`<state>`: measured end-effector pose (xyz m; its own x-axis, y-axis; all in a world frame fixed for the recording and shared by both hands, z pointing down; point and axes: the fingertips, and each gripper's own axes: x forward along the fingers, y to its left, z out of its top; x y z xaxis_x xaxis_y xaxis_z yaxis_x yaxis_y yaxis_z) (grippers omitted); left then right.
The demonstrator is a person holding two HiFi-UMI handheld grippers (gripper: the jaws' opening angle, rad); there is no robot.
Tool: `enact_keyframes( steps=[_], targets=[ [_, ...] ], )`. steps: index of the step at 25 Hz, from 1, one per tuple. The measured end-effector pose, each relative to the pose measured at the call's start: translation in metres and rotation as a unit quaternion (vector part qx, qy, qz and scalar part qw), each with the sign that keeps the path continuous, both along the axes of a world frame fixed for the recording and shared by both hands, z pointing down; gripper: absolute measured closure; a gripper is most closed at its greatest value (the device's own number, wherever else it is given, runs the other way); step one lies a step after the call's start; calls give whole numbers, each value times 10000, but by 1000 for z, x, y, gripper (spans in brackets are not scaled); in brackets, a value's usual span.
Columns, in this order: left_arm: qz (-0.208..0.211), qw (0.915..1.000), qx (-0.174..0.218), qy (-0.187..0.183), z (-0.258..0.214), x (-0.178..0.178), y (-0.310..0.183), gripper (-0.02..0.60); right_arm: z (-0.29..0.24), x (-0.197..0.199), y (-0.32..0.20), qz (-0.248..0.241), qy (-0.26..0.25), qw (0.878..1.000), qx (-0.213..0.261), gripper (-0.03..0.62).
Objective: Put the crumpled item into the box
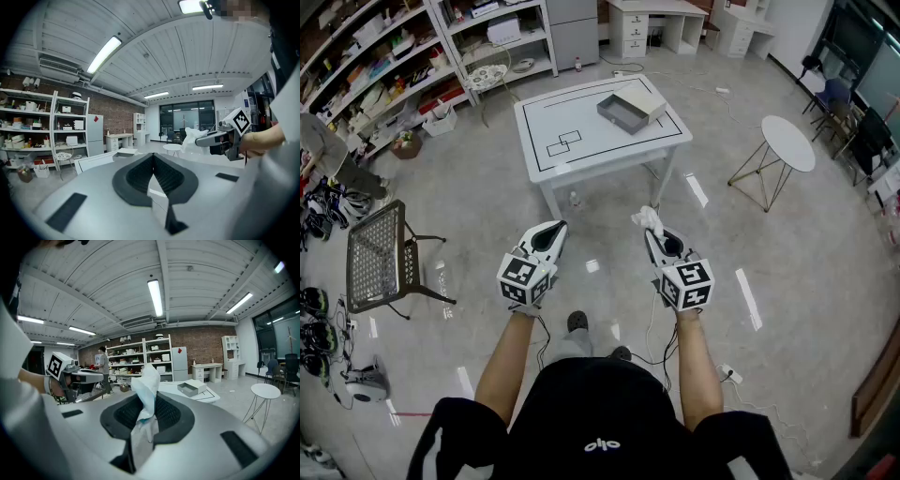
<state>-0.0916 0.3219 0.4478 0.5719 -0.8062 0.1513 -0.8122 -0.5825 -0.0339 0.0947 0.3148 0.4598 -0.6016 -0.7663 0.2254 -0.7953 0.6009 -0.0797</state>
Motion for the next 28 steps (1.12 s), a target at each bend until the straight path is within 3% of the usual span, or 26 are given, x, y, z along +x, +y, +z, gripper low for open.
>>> enact_keyframes(
  steps=[7,18,28],
  targets=[
    [19,10000,29,31,-3,-14,-7,574,-1,-10,-5,62,24,10000,14,522],
    [248,9995,125,127,-11,-40,-58,574,-8,-36,-45,304,-28,9995,-11,520],
    [522,9983,77,252,-11,-82,-104,574,-14,-81,-81,538,63,9985,-46,520]
  ],
)
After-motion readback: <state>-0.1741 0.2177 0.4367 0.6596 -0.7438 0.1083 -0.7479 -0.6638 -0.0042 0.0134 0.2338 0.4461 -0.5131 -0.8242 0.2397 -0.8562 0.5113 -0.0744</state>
